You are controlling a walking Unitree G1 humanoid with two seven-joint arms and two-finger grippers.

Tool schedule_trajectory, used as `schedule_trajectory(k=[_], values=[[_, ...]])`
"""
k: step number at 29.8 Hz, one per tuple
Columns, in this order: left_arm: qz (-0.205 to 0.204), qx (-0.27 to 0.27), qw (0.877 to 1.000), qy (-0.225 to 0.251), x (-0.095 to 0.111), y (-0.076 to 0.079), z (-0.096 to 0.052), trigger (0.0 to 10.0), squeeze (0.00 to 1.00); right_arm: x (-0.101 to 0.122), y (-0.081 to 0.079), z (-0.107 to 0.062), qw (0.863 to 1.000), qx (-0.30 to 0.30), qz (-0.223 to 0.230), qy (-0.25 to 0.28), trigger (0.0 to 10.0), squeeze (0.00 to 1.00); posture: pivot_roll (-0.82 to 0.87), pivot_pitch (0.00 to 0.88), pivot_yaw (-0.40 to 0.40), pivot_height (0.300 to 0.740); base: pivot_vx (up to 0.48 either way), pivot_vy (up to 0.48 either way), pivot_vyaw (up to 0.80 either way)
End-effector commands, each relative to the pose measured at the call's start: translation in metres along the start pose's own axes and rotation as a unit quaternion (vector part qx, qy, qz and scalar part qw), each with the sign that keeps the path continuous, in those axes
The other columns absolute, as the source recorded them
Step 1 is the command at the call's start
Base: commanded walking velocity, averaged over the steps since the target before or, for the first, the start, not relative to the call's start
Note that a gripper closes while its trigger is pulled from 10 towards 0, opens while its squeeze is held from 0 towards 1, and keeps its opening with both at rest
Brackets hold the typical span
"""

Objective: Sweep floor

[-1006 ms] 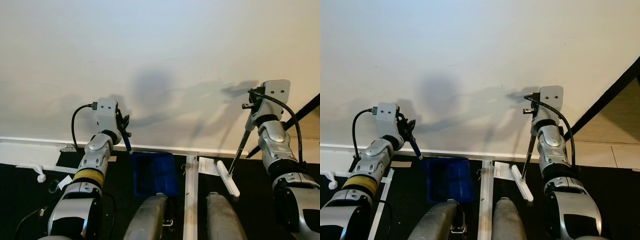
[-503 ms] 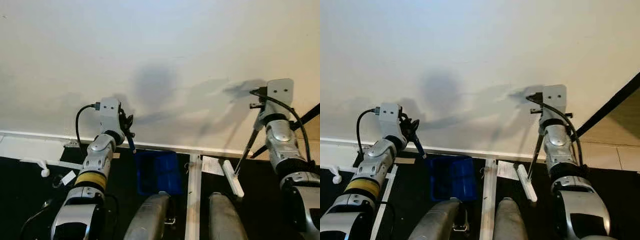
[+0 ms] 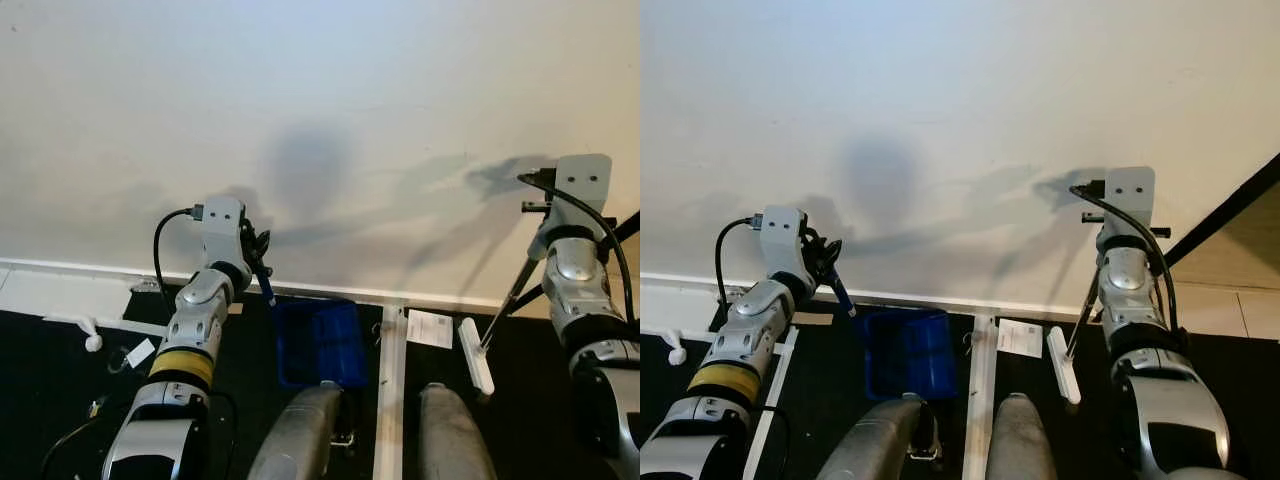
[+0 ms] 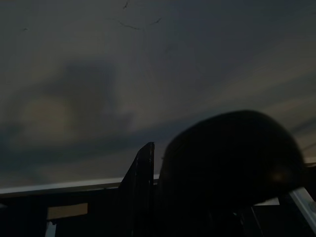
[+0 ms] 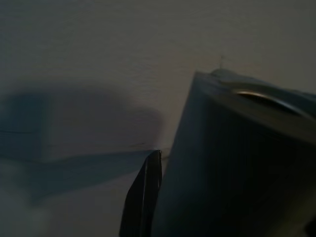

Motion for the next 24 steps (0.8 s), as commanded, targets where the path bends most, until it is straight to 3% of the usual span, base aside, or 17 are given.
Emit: schedule_trajectory(k=[1, 6, 7, 8, 10, 15, 19, 24], values=[[-0.043, -0.05, 0.998, -0.023, -0.016, 0.024, -0.002, 10.0, 0.0, -0.006, -0.017, -0.001, 0.998, 0.031, 0.059, -0.022, 10.0, 0.0, -0.03, 0.194, 0.092, 0.74, 0.0, 0.0, 0.0], [-0.045, -0.05, 0.998, -0.02, -0.014, 0.025, -0.004, 10.0, 0.0, 0.0, -0.048, 0.001, 0.98, 0.088, 0.177, -0.021, 10.0, 0.0, -0.01, 0.196, 0.089, 0.74, 0.0, 0.0, 0.0], [-0.045, -0.05, 0.998, -0.02, -0.014, 0.025, -0.004, 10.0, 0.0, 0.0, -0.048, 0.001, 0.98, 0.088, 0.177, -0.021, 10.0, 0.0, -0.01, 0.196, 0.089, 0.74, 0.0, 0.0, 0.0], [-0.046, -0.05, 0.998, -0.02, -0.014, 0.025, -0.005, 10.0, 0.0, 0.002, -0.058, 0.0, 0.971, 0.109, 0.213, -0.021, 10.0, 0.0, -0.01, 0.194, 0.089, 0.74, 0.0, 0.0, 0.0], [-0.046, -0.05, 0.997, -0.021, -0.014, 0.024, -0.006, 10.0, 0.0, 0.006, -0.065, 0.001, 0.962, 0.129, 0.239, -0.015, 10.0, 0.0, -0.01, 0.194, 0.089, 0.74, 0.0, 0.0, 0.0], [-0.047, -0.049, 0.997, -0.023, -0.015, 0.025, -0.007, 10.0, 0.0, 0.017, -0.065, 0.003, 0.956, 0.151, 0.251, 0.011, 10.0, 0.0, -0.01, 0.191, 0.088, 0.74, 0.0, 0.0, 0.0], [-0.049, -0.052, 0.997, -0.026, -0.016, 0.028, -0.006, 10.0, 0.0, 0.038, -0.063, 0.005, 0.936, 0.203, 0.281, 0.053, 10.0, 0.0, -0.04, 0.189, 0.089, 0.74, 0.0, 0.0, 0.0], [-0.052, -0.058, 0.997, -0.028, -0.015, 0.033, -0.004, 10.0, 0.0, 0.045, -0.067, 0.002, 0.922, 0.245, 0.292, 0.067, 10.0, 0.0, -0.06, 0.187, 0.09, 0.74, 0.0, 0.0, 0.0]])
Point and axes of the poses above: a point about 5 cm out from each wrist's last joint towards the gripper, its own z axis pointing out of the wrist towards the gripper, its own x axis along the axis of the wrist's last joint, y = z × x, the point moved 1 cm from there along z, pointing out of the wrist towards the gripper, and after that the axes turned 13 degrees about z, right-handed, at the moved point
